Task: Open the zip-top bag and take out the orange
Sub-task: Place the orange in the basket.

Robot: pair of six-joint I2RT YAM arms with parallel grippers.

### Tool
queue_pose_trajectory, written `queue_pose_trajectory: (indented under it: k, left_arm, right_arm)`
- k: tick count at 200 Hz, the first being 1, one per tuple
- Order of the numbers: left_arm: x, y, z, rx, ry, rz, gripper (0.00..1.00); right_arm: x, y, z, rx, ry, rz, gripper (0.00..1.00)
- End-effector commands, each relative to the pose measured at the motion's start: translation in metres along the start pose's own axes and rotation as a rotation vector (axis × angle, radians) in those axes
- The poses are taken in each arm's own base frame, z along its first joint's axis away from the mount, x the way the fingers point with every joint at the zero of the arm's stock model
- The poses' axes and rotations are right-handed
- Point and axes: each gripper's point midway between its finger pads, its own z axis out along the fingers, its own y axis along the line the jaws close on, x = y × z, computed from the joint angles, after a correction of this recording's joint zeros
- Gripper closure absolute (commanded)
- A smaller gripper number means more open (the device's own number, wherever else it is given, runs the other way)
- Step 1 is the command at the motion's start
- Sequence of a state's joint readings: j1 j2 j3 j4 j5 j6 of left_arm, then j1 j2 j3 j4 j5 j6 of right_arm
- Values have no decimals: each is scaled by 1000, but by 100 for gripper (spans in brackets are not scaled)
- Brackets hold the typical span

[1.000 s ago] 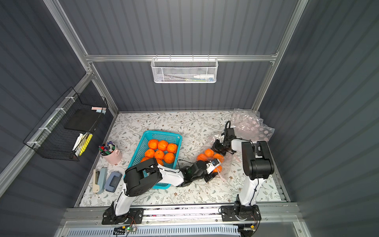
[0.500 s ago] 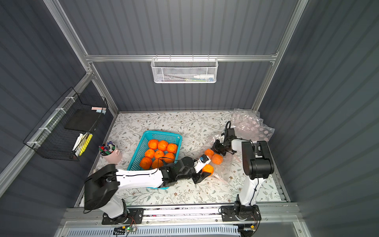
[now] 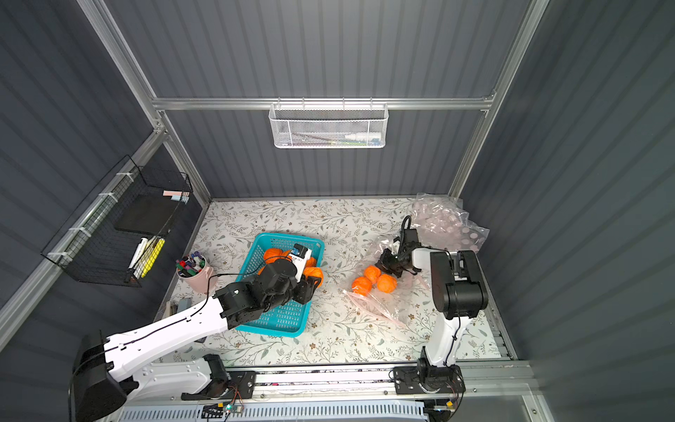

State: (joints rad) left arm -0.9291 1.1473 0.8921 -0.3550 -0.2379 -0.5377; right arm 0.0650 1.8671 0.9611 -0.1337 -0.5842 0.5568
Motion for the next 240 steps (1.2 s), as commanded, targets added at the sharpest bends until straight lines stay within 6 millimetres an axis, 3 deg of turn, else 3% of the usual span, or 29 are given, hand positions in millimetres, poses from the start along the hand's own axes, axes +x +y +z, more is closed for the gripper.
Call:
queue_pose_trajectory:
  k: [1,49,118,210,240]
  left_arm:
    - [33,28,-2,-88,97,-123,50]
    - [61,49,10,-104,169,-294,52]
    - [84,50,34,-9,207,-480,48]
    - [91,76,57,-148,165,-459,37]
    - [89,78,63,-167,165,-436,29]
  right_arm:
    - [16,-20,8,59,56,39,97]
    - [17,-21,9,57,61,39,97]
    - [17,-21,9,54,65,40,97]
    - [17,-21,10,55,67,42,97]
    - [17,-21,10,55,69,45,97]
